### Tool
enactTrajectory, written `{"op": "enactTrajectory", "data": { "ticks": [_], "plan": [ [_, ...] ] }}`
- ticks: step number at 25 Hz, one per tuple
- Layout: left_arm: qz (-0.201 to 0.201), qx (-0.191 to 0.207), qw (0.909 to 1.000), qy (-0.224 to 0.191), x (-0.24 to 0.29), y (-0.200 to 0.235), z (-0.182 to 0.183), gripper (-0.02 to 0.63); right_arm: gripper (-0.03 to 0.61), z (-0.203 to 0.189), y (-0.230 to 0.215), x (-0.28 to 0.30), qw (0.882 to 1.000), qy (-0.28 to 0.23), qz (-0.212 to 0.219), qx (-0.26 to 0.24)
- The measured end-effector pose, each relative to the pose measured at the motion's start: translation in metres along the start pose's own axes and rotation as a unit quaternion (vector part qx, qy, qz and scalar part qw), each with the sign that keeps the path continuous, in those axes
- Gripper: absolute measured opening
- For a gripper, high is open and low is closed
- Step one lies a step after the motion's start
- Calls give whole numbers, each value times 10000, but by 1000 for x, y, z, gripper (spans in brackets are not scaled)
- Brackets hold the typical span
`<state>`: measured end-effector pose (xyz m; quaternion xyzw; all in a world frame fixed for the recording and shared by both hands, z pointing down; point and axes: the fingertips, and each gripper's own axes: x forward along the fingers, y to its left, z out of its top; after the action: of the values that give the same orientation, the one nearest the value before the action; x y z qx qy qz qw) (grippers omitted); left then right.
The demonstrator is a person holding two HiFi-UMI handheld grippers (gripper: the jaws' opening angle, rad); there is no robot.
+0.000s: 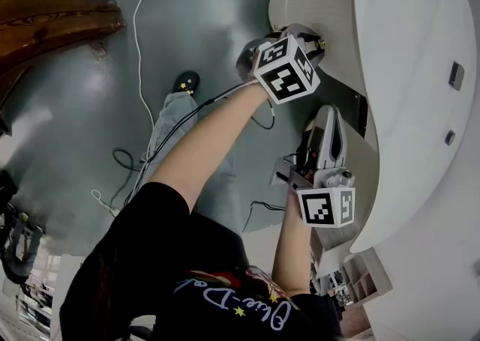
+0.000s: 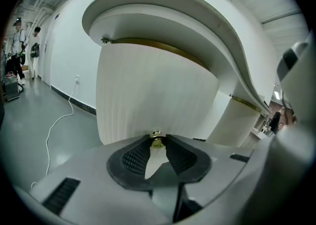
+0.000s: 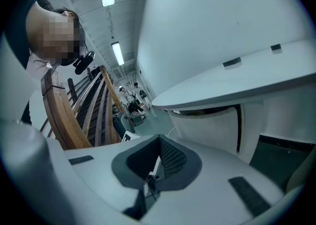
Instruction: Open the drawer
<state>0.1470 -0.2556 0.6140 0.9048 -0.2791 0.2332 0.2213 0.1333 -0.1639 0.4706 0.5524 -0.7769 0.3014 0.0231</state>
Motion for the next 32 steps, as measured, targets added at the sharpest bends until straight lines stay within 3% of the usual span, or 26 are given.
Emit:
{"op": "enactTrajectory", "data": {
  "ticks": [9, 32],
  "plan": [
    [-59, 48, 9999, 102, -15, -1, -12, 98, -2, 3, 17, 8, 10000, -74, 47, -35],
    [-326, 17, 9990, 296, -55, -3, -42, 100, -2, 0, 46, 8, 9988, -304, -351, 133]
  ]
}}
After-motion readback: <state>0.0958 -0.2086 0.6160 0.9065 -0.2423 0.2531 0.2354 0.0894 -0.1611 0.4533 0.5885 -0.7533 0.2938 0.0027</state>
